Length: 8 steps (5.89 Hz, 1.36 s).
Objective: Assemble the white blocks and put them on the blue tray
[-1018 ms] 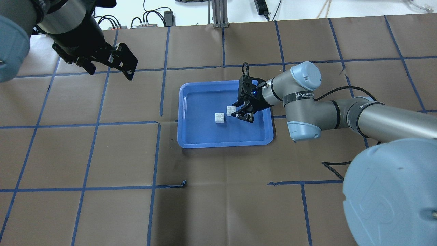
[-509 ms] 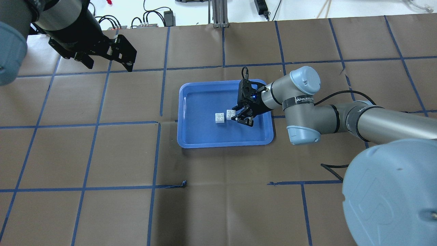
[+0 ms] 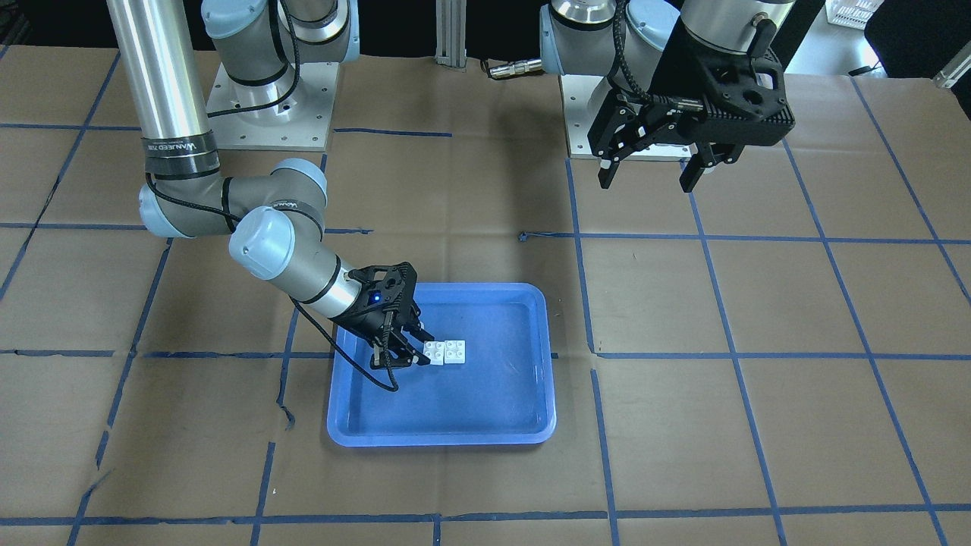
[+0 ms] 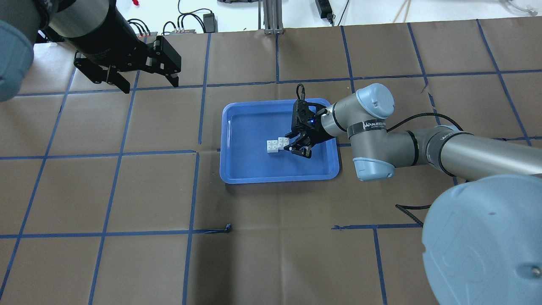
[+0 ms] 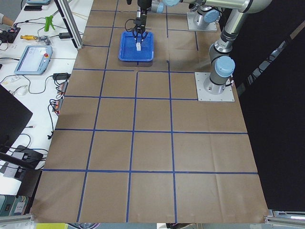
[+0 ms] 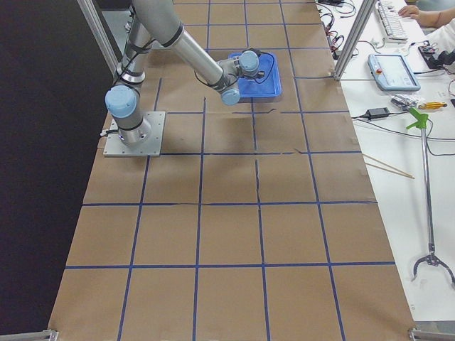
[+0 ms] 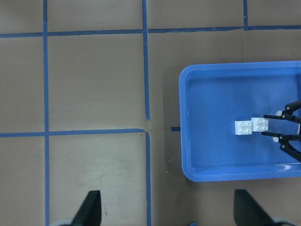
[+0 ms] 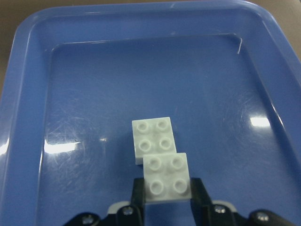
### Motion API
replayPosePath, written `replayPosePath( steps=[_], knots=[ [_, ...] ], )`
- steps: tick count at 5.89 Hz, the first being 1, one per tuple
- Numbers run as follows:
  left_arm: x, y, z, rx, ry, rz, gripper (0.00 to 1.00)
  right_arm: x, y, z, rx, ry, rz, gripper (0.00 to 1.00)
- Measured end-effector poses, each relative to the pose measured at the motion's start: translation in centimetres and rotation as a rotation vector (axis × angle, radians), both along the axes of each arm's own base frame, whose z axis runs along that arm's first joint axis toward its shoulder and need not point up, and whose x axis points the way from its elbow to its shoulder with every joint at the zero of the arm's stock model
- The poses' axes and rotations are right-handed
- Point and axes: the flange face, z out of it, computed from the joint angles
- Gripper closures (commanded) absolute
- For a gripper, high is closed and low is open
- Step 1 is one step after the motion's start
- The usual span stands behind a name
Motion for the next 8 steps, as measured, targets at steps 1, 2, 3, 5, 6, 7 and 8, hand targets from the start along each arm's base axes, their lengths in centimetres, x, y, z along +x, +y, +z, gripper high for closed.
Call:
replayPosePath(
  steps=[1, 2, 3, 5, 6, 7, 8],
  knots=[
    [0.1, 0.2, -0.3, 0.007, -0.001, -0.026, 0.01, 0.0, 0.0, 0.0, 0.001, 0.000, 0.001, 0.72],
    [0.3, 0.4, -0.1, 0.013, -0.005, -0.060, 0.01, 0.1, 0.0, 0.0, 0.002, 0.000, 0.001, 0.72],
    [0.5, 0.7, 0.4, 0.040, -0.019, -0.072, 0.01, 0.1, 0.0, -0.1, 0.003, 0.000, 0.001, 0.72],
    [0.9, 1.1, 1.3, 0.071, -0.042, -0.060, 0.01, 0.1, 0.1, -0.1, 0.006, -0.001, 0.002, 0.72],
    [0.9, 1.2, 1.4, 0.070, -0.046, -0.060, 0.01, 0.1, 0.1, -0.1, 0.007, -0.001, 0.003, 0.72],
    [0.9, 1.4, 1.3, 0.070, -0.047, -0.064, 0.01, 0.1, 0.2, -0.2, 0.008, -0.001, 0.004, 0.72],
    [0.9, 1.4, 1.0, 0.071, -0.045, -0.066, 0.01, 0.1, 0.2, -0.2, 0.008, 0.000, 0.005, 0.72]
  ],
)
